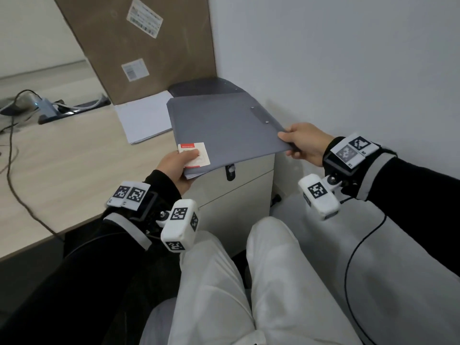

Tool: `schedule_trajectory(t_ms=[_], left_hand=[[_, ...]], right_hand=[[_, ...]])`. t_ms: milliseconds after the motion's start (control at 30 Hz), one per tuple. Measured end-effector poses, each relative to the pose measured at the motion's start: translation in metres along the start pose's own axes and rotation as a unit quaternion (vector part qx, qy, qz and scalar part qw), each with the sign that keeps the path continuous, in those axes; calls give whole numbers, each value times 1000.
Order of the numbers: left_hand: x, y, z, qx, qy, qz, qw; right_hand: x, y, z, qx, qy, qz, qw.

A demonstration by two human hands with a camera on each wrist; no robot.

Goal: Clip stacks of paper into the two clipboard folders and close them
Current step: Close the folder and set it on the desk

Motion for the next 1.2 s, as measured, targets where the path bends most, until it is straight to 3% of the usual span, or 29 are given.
schedule_trajectory(t_ms=[167, 333, 500, 933, 1133, 1200], left_hand=[[-23, -6, -35, -9, 22, 48, 999], [-59, -9, -92, -84, 66, 102, 989], [-91, -1, -165, -160, 85, 96, 979], [-136, 43, -328, -318, 74, -4, 945], [-149, 49, -385, -373, 172, -71, 909], [-151, 51, -395, -395, 226, -108, 884]], right_hand=[[34, 10, 42, -8, -16, -81, 997], [71, 47, 103, 17, -42, -117, 992], [107, 97, 178, 77, -69, -130, 986], [147, 211, 339, 205, -128, -82, 967], [153, 233, 390, 252, -127, -26, 959], [150, 237, 402, 254, -149, -15, 955]])
Point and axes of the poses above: each hand's wrist, its own y-axis towards the middle knuckle, its own z-axis out of the palm, x = y × z, the point moved 5 cm from there along y, towards the middle knuckle, and after that the axes turned 9 degrees about x, right-handed, at the moved point
